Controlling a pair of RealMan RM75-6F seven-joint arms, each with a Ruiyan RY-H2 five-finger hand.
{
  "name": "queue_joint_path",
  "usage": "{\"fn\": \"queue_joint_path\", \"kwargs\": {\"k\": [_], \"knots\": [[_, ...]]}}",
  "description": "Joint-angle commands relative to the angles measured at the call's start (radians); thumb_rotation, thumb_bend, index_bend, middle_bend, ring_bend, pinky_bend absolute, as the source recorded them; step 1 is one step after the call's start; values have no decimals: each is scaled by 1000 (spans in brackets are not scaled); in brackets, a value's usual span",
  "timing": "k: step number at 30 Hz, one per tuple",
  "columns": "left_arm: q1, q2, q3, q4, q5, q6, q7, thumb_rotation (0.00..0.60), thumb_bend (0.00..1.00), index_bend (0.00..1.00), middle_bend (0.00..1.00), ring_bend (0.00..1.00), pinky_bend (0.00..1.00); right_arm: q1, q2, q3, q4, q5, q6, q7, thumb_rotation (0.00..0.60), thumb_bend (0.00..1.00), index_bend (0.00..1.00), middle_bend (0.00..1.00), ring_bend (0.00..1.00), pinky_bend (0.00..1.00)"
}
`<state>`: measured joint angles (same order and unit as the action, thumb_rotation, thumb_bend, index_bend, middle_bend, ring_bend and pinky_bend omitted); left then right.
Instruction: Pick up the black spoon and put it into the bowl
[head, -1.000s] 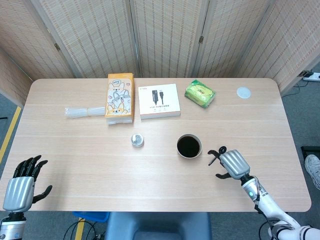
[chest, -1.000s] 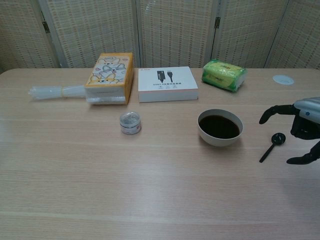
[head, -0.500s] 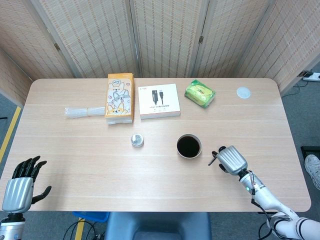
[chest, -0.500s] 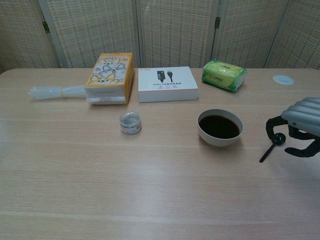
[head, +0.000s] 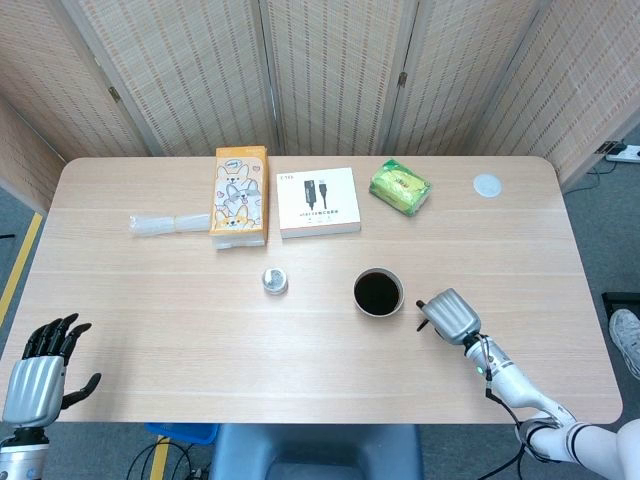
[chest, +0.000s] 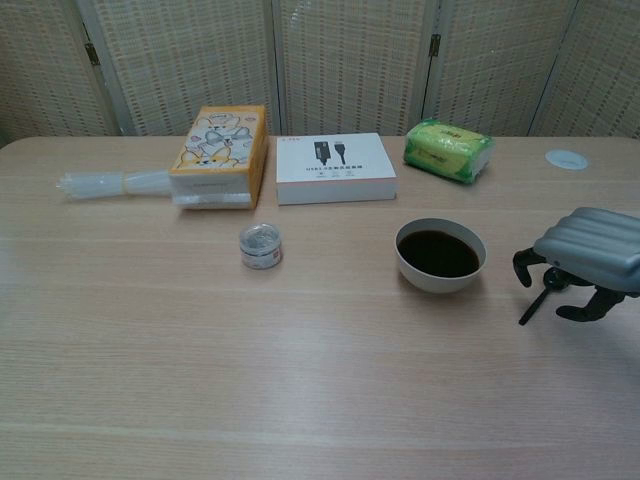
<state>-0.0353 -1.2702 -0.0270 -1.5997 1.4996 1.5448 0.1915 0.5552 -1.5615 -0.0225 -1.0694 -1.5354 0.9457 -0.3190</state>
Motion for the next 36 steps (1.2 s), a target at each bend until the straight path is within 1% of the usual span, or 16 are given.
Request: {"fn": "queue_joint_path", "kwargs": {"k": [1, 13, 27, 36], "knots": [[0, -2, 0, 4, -1, -1, -3, 600, 267, 221, 134, 131, 149, 2, -8, -3, 12, 1, -4, 1, 600, 206, 455, 1000, 1000, 1000], [2, -6, 0, 17, -4, -4, -15, 600, 267, 221, 134, 131, 150, 13, -44, -9, 61, 5, -23, 13, 600, 260, 472, 1000, 1000, 1000], [1, -7, -2, 22, -7, -8, -23, 600, 267, 221, 134, 131, 150, 32, -64, -21, 94, -8, -41, 21, 600, 294, 474, 1000, 1000, 1000], [3, -4, -3, 22, -8, -7, -30, 600, 267, 221, 134, 131, 150, 28, -72, -31, 109, -14, -35, 33, 600, 295, 477, 1000, 1000, 1000]]}}
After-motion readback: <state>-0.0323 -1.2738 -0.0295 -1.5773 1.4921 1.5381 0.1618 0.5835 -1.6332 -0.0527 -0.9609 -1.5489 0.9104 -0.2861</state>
